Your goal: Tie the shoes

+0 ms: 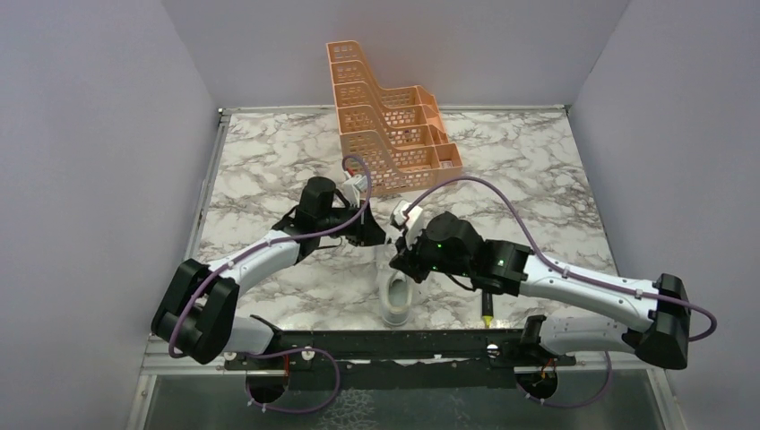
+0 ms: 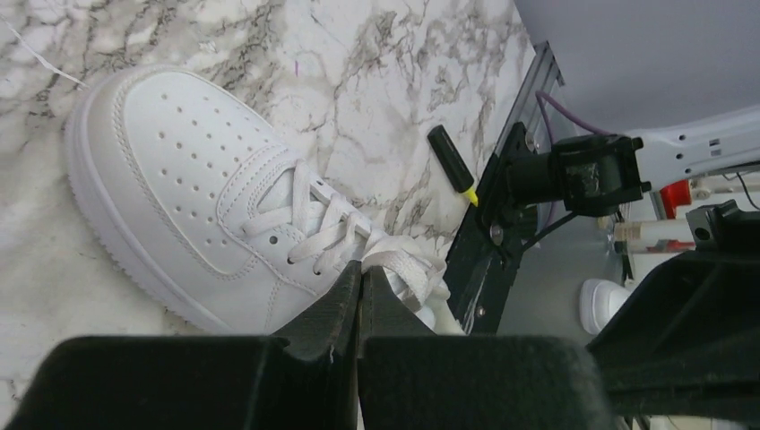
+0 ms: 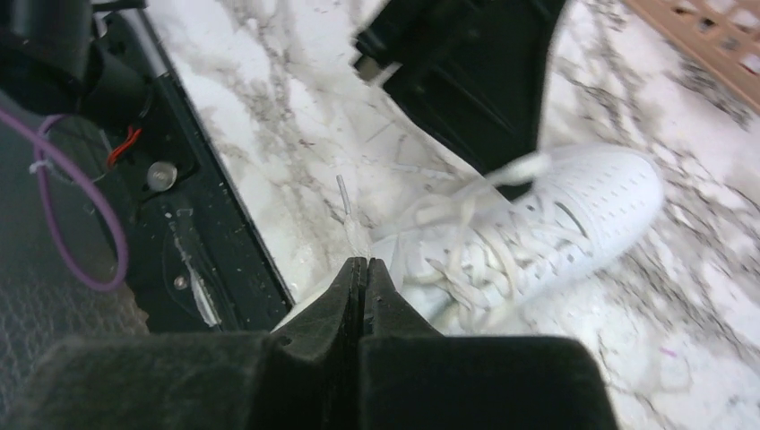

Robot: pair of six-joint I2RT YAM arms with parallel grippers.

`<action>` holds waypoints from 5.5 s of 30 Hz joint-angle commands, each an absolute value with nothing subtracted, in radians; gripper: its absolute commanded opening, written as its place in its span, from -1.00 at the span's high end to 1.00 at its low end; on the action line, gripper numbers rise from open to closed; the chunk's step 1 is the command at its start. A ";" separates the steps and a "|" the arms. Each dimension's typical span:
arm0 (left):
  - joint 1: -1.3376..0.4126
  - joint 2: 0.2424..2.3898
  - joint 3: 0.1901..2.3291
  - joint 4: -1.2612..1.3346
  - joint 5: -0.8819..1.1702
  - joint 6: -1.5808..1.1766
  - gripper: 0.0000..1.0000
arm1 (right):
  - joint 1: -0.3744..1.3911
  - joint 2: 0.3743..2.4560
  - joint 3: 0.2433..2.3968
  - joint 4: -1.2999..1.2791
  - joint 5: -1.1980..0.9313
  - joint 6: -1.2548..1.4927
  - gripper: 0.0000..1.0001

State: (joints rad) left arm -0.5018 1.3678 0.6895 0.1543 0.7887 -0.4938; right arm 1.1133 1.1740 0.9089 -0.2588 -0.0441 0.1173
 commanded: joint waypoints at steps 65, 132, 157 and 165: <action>-0.595 1.209 0.680 0.103 0.649 -0.435 1.00 | 0.867 0.943 0.839 -0.609 -0.178 0.384 -0.40; -0.595 1.185 0.666 0.129 0.614 -0.445 1.00 | 0.499 1.382 0.644 0.081 -1.075 -0.385 0.55; -0.595 1.179 0.673 0.088 0.612 -0.418 1.00 | 0.499 1.371 0.644 0.093 -1.035 -0.301 0.99; -0.597 1.097 0.626 0.025 0.617 -0.418 1.00 | 0.556 1.099 0.629 -0.086 -0.821 0.243 0.99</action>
State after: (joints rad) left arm -0.5915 1.1660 0.6468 0.0494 0.6186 -0.4240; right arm 0.5270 1.2163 0.6422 0.0097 -0.9604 -0.0917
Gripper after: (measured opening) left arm 0.004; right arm 0.016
